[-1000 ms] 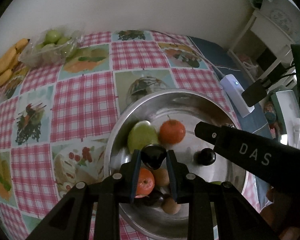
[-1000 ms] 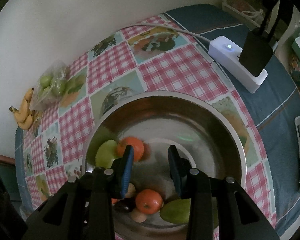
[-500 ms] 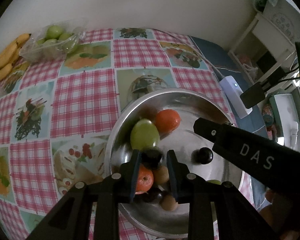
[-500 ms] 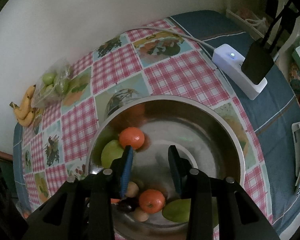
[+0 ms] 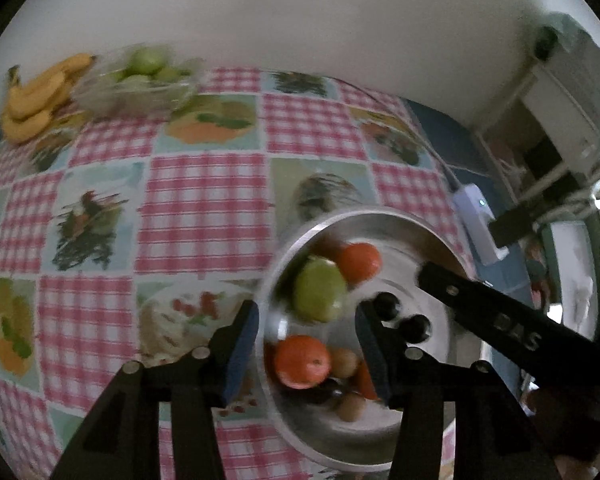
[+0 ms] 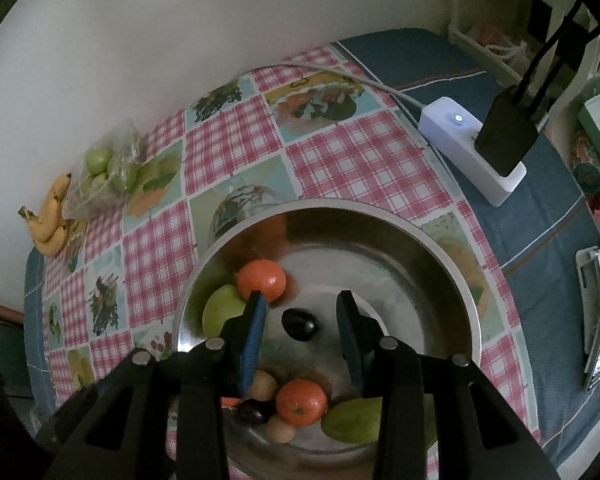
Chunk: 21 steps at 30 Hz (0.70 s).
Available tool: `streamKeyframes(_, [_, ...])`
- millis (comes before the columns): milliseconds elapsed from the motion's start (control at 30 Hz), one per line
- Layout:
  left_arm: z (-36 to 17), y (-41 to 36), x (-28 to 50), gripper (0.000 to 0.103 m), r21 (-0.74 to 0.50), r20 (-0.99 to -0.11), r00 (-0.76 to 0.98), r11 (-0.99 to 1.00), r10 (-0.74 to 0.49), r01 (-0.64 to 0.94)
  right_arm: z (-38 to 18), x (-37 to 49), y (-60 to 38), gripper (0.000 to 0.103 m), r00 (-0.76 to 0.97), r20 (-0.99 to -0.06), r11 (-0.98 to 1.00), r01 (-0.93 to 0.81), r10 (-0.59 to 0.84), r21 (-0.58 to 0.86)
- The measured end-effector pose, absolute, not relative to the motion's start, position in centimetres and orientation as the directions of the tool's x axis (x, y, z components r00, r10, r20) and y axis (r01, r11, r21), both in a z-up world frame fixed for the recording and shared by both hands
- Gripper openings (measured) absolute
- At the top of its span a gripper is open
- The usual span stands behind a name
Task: Organize fruits
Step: 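Withdraw both grippers from the bowl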
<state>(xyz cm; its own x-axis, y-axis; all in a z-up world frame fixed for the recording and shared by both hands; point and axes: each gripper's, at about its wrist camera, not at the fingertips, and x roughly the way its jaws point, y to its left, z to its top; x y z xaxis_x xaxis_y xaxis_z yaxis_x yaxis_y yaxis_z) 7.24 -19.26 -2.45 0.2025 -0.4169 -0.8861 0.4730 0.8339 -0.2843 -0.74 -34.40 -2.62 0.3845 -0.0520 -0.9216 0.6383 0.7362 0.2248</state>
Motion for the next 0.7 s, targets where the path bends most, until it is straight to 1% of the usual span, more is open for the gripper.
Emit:
streamKeyframes(300, [-3.2, -14.8, 10.0, 0.058, -0.227, -0.906, 0.275, 0.918, -0.322, 0.326, -2.7, -0.1, -33.6, 0.038, 0.371, -0.927, 0.764, 0.612, -0.05, 0.204])
streamKeyframes(433, [-3.4, -13.5, 10.7, 0.058, -0.236, -0.907, 0.28, 0.929, -0.316, 0.285, -2.5, 0.4, -32.8, 0.038, 0.375, -0.926, 0.784, 0.588, -0.047, 0.198])
streamKeyframes(633, [-3.7, -13.1, 11.0, 0.059, -0.236, -0.911, 0.273, 0.934, -0.309, 0.269, -2.5, 0.9, -32.1, 0.038, 0.37, -0.927, 0.802, 0.569, -0.053, 0.182])
streamKeyframes(667, [-3.7, -13.0, 11.0, 0.059, -0.232, -0.913, 0.272, 0.935, -0.304, 0.267, -2.5, 0.9, -32.0, 0.038, 0.37, -0.928, 0.804, 0.567, -0.053, 0.18])
streamKeyframes(700, [-3.8, -13.0, 11.0, 0.065, -0.224, -0.916, 0.272, 0.938, -0.295, 0.263, -2.6, 1.0, -32.0, 0.043, 0.369, -0.928, 0.805, 0.565, -0.053, 0.178])
